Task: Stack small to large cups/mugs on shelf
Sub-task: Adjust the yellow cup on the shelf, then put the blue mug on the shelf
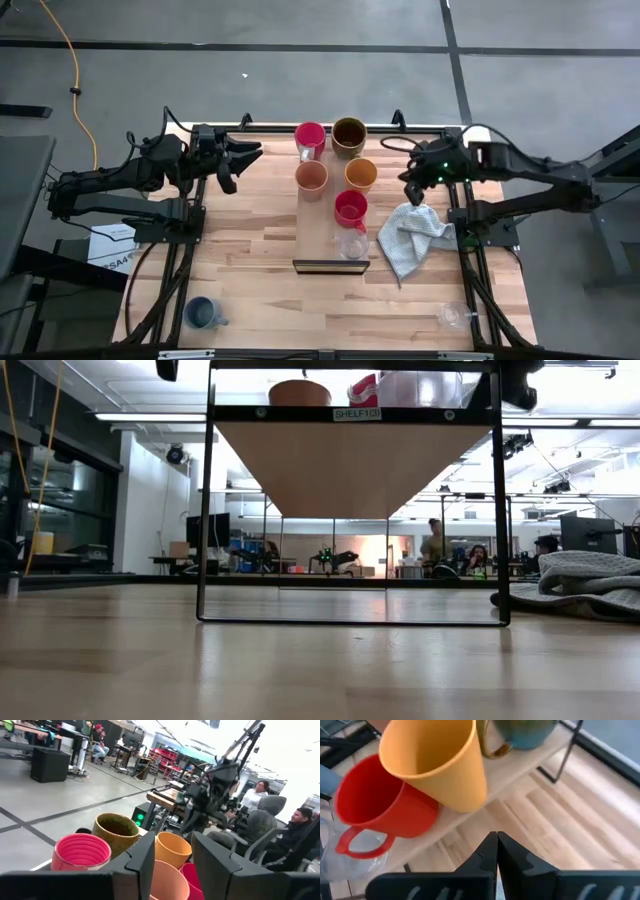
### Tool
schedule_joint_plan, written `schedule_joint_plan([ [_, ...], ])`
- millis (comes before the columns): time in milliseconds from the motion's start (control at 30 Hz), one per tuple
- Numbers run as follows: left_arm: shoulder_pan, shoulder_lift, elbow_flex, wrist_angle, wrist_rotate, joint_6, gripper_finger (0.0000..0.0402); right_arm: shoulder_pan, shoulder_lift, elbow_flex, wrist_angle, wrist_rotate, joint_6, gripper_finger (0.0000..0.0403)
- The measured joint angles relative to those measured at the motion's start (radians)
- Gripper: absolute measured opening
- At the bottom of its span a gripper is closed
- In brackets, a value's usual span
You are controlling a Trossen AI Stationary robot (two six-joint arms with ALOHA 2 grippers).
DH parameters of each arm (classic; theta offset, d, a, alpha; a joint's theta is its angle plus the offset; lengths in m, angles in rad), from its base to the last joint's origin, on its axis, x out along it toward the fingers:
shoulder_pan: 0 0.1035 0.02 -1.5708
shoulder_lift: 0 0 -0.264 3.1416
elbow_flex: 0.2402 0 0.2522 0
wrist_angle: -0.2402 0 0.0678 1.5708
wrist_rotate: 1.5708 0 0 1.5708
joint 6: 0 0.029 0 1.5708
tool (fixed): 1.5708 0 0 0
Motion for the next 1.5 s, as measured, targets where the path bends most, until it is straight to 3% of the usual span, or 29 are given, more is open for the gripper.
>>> schedule_joint_plan([
  [200, 0.000, 0.000, 0.000, 0.000, -0.010, 0.000, 0.0117, 0.008, -0.008, -0.188, 0.284, -0.040, 0.033, 0.0000],
  [367, 0.000, 0.000, 0.000, 0.000, -0.010, 0.000, 0.0117, 0.008, 0.025, -0.253, 0.460, -0.042, 0.034, 0.0000],
  [1167, 0.000, 0.000, 0.000, 0.000, -0.011, 0.000, 0.0117, -0.002, 0.100, -0.241, 0.542, -0.057, 0.028, 0.0000],
  [1367, 0.000, 0.000, 0.000, -0.001, -0.011, 0.000, 0.0117, -0.001, 0.025, -0.241, 0.483, -0.058, 0.024, 0.0000],
  [1500, 0.000, 0.000, 0.000, -0.001, 0.019, 0.000, 0.0117, -0.001, -0.084, -0.241, 0.498, 0.028, 0.023, 0.0000],
])
